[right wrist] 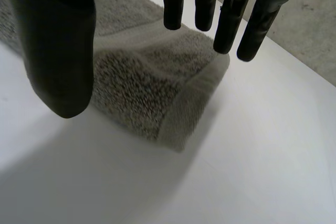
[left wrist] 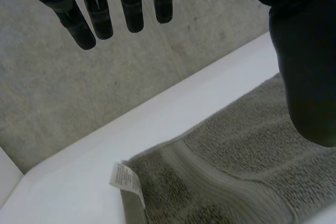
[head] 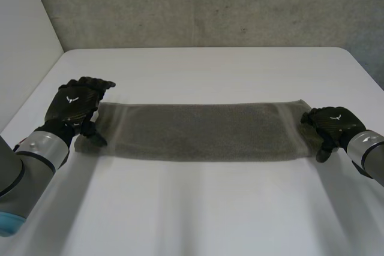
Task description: Fold the towel.
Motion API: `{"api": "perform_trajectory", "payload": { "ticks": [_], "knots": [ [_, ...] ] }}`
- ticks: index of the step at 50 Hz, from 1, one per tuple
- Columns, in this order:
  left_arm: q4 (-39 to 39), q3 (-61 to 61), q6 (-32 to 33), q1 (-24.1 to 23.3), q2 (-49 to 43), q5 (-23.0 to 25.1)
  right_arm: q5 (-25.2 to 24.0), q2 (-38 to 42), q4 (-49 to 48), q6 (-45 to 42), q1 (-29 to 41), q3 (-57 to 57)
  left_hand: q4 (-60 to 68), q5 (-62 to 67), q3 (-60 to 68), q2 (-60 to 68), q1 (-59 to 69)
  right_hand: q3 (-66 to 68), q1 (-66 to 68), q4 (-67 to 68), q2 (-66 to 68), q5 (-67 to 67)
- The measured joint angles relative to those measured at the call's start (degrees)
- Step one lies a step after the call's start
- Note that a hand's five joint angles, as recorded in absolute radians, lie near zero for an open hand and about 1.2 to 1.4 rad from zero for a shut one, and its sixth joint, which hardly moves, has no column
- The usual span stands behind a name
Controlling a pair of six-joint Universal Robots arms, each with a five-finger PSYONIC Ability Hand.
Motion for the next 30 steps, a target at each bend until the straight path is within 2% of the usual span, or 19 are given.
{"api": "perform_trajectory", "payload": {
  "ticks": [4,7,8,10,12,18,23,30],
  "knots": [
    [1.17,-0.43,-0.05,-0.05,0.47,-0.03,0.25,2.27,-1.51,-0.10,-0.38,-0.82,0.00,0.00,0.00,0.00,0.00,9.69,9.27,9.98,9.72,9.87],
    [1.43,-0.44,-0.02,-0.07,0.59,-0.04,0.37,3.86,-2.51,-0.11,-0.49,-1.62,0.00,0.00,0.00,0.00,0.00,28.29,29.12,28.36,29.21,27.77],
    [1.44,-0.43,-0.02,-0.08,0.59,-0.04,0.39,4.05,-2.62,-0.11,-0.49,-1.72,0.00,0.00,0.00,0.00,0.00,31.74,31.68,31.82,32.71,30.30],
    [1.41,-0.40,0.00,-0.09,0.57,-0.05,0.44,4.78,-3.03,-0.06,-0.50,-2.30,0.00,0.00,0.00,0.00,0.00,50.04,50.82,50.79,51.40,49.76],
    [1.36,-0.39,0.02,-0.10,0.56,-0.05,0.50,5.10,-3.18,-0.02,-0.51,-2.69,0.00,0.00,0.00,0.00,0.00,56.65,57.18,57.76,57.12,56.05],
    [1.24,-0.38,-0.01,-0.05,0.60,-0.13,1.72,5.23,-2.92,-0.02,-1.37,-3.86,0.00,0.00,0.00,0.00,0.00,57.11,57.35,59.04,57.12,56.65],
    [1.21,-0.52,-0.06,0.01,1.08,-0.20,4.22,3.63,-1.96,-1.81,-4.69,-4.50,0.00,0.00,0.00,0.00,0.00,57.11,57.36,59.04,57.12,56.65],
    [1.21,-1.01,-0.20,0.34,3.22,-0.25,6.56,-0.05,0.99,-12.36,-14.00,-5.38,0.00,0.00,0.00,0.00,0.00,57.11,57.37,59.04,57.12,56.77]
  ]
}}
